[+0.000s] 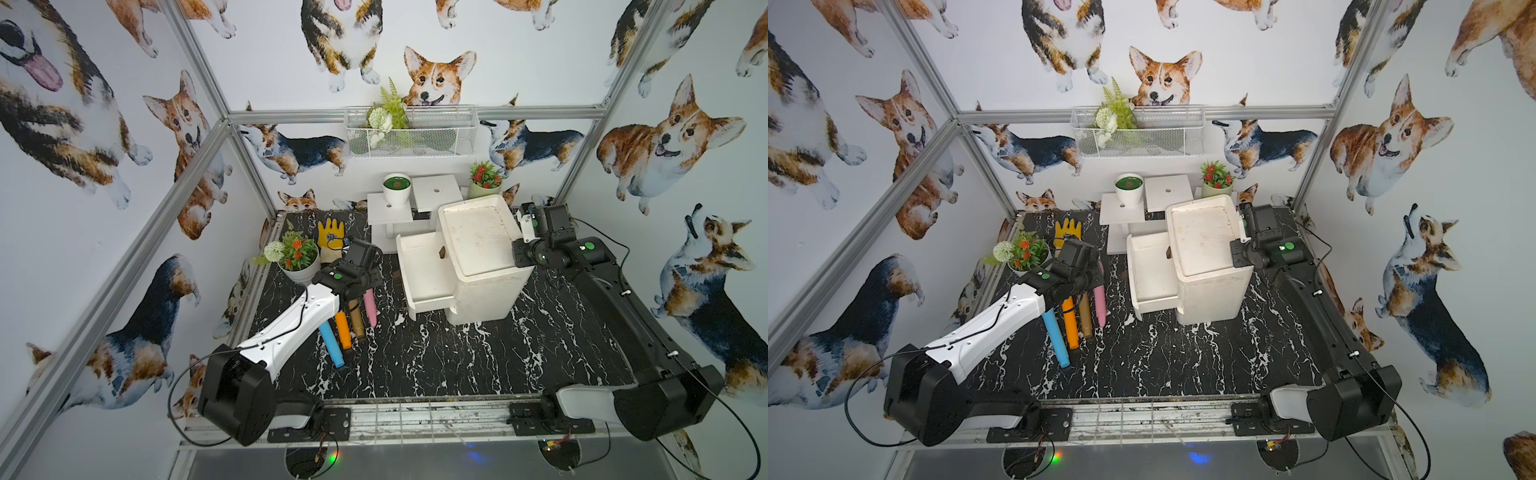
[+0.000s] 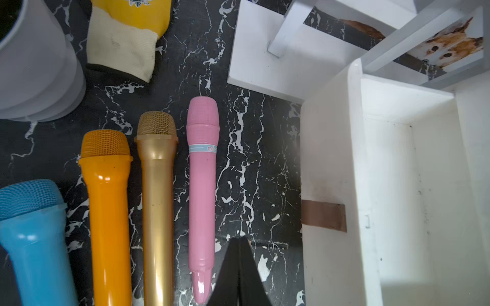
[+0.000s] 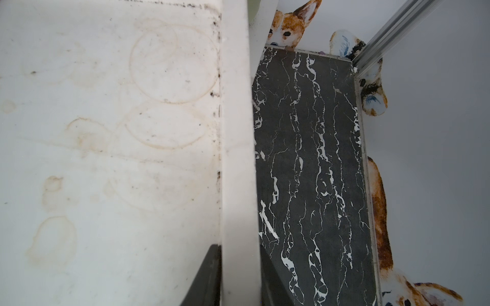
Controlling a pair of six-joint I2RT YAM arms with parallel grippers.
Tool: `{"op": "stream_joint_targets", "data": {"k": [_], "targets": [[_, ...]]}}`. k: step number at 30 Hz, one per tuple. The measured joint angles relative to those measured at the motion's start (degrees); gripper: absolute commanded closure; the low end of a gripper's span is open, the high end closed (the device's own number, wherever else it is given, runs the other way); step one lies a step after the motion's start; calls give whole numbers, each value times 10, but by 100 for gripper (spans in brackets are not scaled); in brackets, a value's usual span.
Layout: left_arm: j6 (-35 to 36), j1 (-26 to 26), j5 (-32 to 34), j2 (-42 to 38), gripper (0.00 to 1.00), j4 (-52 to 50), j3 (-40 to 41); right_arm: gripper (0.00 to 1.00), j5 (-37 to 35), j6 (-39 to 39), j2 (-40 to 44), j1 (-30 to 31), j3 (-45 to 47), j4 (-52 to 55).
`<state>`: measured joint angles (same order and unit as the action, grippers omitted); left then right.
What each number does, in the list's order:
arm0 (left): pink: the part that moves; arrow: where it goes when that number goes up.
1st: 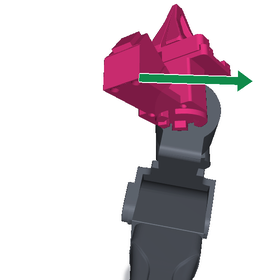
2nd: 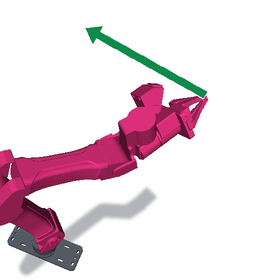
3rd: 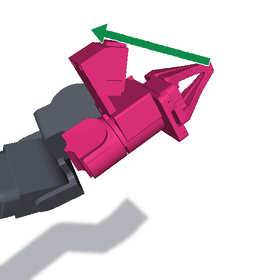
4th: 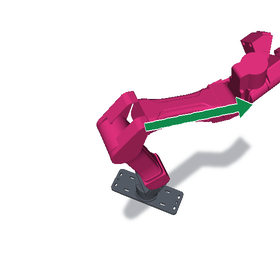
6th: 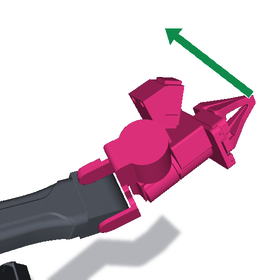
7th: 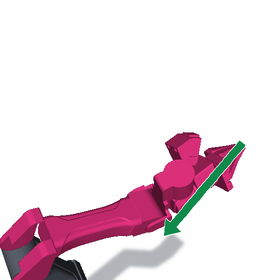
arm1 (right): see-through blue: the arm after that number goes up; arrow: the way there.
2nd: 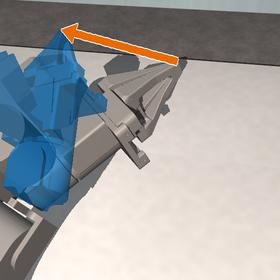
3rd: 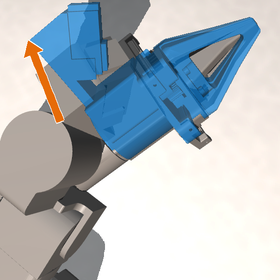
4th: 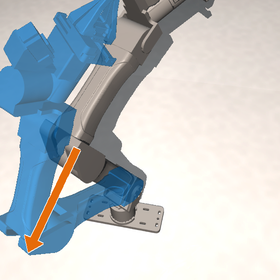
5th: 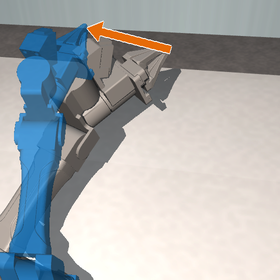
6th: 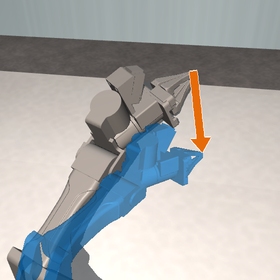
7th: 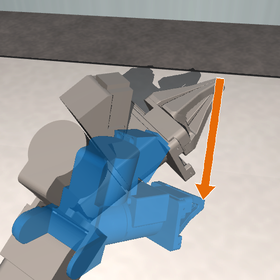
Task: Take the microphone out of the drawer
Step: Place the microphone at the center of the board, then close the drawer in the storage box.
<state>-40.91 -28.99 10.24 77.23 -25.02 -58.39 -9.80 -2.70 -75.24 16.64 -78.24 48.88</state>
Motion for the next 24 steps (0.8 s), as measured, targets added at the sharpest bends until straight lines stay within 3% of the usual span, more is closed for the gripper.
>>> {"op": "stream_joint_targets", "data": {"k": [9, 24], "targets": [[-14, 2, -85, 58, 100, 90, -4, 75, -2, 0, 2, 1, 1, -1], [-61, 0, -173, 142, 100, 155, -28, 76, -4, -4, -17, 3, -18, 21]]}}
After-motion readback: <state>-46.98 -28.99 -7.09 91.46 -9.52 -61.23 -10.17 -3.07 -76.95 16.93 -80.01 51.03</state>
